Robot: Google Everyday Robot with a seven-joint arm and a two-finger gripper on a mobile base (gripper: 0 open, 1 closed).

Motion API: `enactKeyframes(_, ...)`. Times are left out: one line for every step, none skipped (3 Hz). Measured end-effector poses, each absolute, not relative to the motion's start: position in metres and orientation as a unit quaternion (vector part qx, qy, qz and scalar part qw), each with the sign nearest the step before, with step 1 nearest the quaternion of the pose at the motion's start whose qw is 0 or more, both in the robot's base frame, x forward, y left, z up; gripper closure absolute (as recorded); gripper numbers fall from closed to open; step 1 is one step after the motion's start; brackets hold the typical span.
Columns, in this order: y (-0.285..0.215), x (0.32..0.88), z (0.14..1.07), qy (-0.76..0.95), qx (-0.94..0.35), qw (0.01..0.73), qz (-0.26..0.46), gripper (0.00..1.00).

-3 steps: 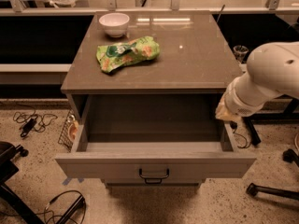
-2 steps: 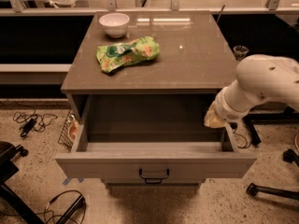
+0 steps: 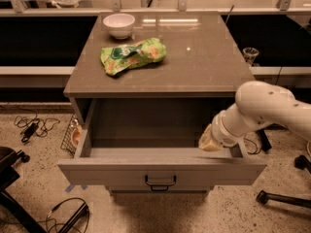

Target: Open top drawer

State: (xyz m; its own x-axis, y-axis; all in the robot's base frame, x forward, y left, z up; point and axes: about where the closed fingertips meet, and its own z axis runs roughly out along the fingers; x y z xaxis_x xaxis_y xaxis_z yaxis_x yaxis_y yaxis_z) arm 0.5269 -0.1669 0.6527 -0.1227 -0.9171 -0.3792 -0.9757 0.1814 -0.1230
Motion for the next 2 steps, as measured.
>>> enactKeyframes(-0.1609,0.4743,0.6453,0.761,-0.620,0.168,0.090,1.00)
enactKeyframes(-0.1609,0.4741,0.6452,0.761,-0.620,0.168,0.090,1.00)
